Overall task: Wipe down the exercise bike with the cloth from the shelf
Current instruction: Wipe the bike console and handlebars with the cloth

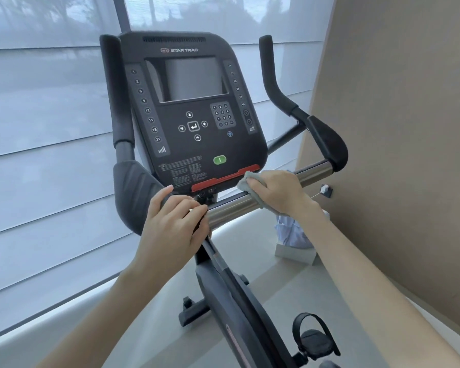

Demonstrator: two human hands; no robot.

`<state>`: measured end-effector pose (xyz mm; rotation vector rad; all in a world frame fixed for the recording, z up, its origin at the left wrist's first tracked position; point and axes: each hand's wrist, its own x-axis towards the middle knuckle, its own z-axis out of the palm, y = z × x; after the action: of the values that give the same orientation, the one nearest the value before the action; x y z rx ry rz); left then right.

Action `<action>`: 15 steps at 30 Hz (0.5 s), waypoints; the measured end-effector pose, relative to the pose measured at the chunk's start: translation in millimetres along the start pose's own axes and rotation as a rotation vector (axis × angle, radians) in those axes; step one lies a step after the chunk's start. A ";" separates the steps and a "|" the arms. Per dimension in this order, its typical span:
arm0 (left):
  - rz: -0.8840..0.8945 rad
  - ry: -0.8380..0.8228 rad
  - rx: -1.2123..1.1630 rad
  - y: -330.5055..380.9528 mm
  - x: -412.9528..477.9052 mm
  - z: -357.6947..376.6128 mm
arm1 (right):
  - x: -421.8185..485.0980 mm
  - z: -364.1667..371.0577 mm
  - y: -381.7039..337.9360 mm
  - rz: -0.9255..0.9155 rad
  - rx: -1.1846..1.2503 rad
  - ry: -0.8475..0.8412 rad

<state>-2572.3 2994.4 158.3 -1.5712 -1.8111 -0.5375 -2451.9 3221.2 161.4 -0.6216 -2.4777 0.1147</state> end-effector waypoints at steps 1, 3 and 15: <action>-0.004 0.005 0.010 1.2 -0.4 0.3 | 4.8 0.2 -5.2 0.055 -0.028 -0.107; -0.013 0.016 0.028 3.9 -1.0 0.6 | 13.5 -1.3 -16.5 0.098 -0.053 -0.267; -0.134 0.063 0.111 17.2 5.3 8.4 | -32.4 33.9 5.9 -0.349 0.118 0.419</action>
<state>-2557.6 3007.2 154.3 -1.3521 -1.8748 -0.5323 -2444.7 3213.5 115.4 -0.1358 -2.1140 -0.0062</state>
